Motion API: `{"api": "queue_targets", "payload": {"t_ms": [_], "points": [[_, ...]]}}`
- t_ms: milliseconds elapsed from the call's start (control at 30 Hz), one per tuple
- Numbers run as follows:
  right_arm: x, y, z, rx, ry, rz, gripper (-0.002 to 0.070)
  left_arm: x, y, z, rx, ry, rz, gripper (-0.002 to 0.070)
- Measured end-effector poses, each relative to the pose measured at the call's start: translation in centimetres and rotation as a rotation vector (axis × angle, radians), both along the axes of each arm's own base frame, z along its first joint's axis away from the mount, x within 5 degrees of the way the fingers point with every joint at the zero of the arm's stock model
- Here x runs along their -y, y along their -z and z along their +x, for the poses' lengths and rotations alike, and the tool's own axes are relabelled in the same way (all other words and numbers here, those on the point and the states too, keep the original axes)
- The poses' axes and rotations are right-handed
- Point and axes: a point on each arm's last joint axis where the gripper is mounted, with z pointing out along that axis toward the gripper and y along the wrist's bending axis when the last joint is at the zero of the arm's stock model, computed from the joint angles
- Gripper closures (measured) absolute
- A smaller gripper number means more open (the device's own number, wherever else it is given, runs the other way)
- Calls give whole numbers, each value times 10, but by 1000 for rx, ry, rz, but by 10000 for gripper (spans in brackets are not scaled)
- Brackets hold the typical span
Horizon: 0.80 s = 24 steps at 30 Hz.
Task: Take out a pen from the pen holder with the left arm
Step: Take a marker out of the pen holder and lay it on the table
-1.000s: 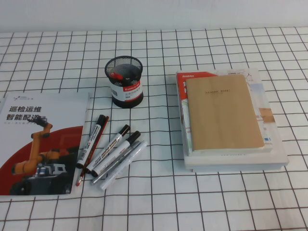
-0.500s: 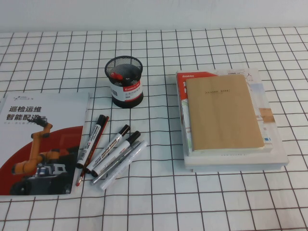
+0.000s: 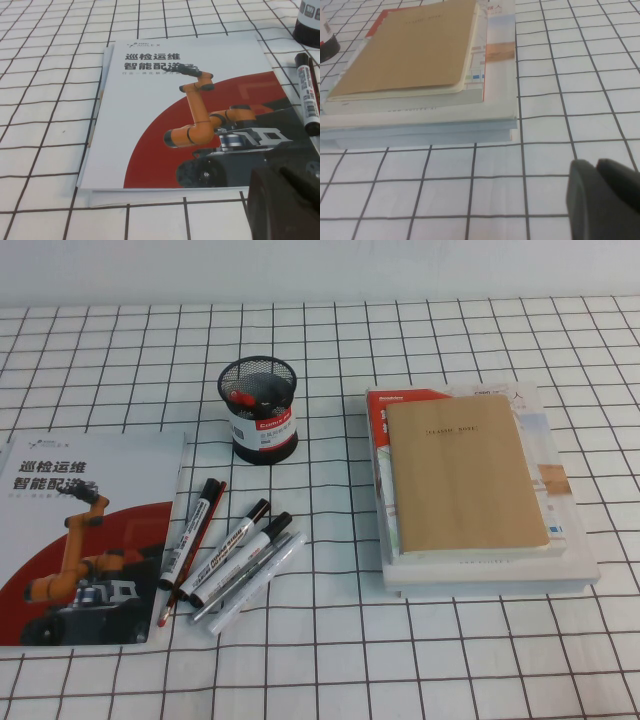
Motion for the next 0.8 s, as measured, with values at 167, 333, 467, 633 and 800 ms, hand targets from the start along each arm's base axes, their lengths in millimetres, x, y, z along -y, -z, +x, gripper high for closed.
{"api": "queue_targets", "payload": {"t_ms": [167,333,467,633,800], "points": [[0,0,0,0,0,0,690,-2,-1,0,9,5,75,678],[0,0,0,0,0,0,690,-5,-4,1,47,10,212,678],[0,0,0,0,0,0,690,-5,-4,1,52,11,231,678],[0,0,0,0,0,0,690,-3,-6,2,67,7,148,678],[0,0,0,0,0,0,690,1,-11,3,121,-3,-66,678]]}}
